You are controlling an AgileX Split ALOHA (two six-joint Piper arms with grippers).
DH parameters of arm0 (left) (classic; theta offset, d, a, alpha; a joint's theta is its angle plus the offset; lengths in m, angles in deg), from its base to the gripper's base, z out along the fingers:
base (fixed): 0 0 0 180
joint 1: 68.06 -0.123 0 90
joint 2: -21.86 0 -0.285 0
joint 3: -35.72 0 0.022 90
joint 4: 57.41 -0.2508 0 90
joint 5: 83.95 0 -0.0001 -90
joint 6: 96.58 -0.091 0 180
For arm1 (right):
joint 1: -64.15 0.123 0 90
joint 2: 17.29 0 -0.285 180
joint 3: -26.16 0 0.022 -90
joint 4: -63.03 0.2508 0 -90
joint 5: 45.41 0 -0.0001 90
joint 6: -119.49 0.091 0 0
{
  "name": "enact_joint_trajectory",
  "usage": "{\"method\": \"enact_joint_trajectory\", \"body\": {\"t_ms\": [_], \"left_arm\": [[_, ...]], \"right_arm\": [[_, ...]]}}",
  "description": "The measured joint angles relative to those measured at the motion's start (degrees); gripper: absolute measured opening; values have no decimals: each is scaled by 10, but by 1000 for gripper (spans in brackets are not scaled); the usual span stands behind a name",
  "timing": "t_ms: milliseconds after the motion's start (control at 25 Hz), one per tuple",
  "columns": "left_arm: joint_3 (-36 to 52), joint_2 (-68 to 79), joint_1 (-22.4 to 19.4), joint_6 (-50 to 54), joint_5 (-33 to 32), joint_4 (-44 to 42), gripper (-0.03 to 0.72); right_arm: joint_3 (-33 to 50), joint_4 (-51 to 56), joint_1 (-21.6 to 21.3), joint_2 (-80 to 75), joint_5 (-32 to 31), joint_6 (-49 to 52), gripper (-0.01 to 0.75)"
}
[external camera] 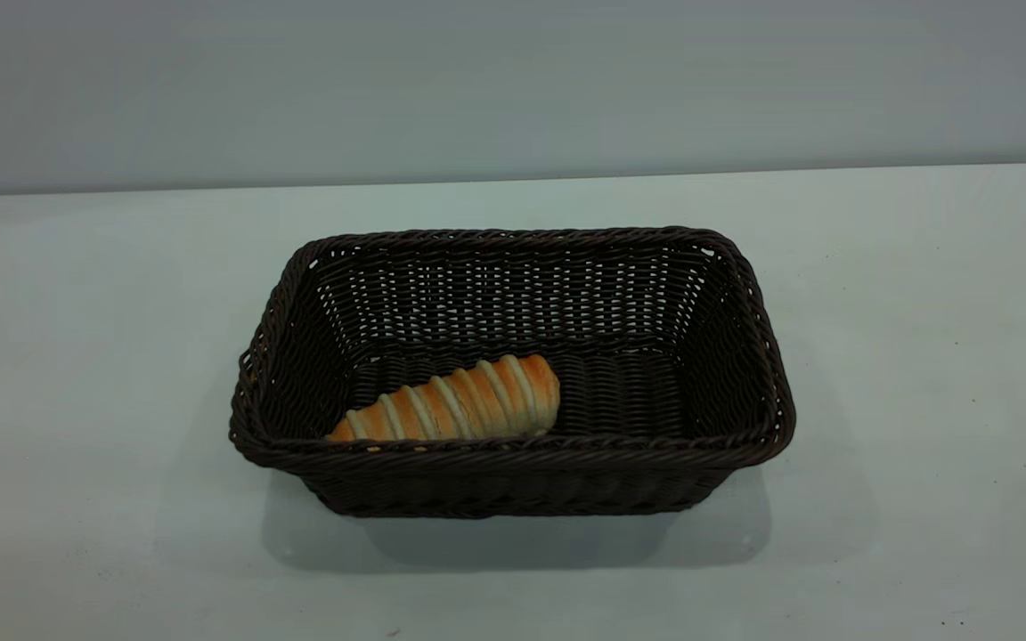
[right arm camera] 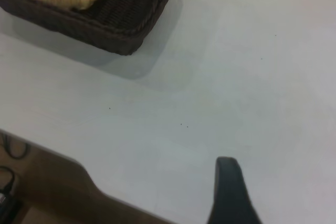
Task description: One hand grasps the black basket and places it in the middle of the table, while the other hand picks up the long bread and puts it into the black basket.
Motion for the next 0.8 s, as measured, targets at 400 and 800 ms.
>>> {"method": "enact_joint_trajectory", "body": {"t_ms": [400, 800], "left_arm": [[0, 0, 0, -1, 0, -12, 447], [0, -1, 0, -2, 0, -12, 447]], "right_arm": [[0, 0, 0, 0, 0, 0, 504], [0, 2, -58, 0, 0, 0, 504]]}}
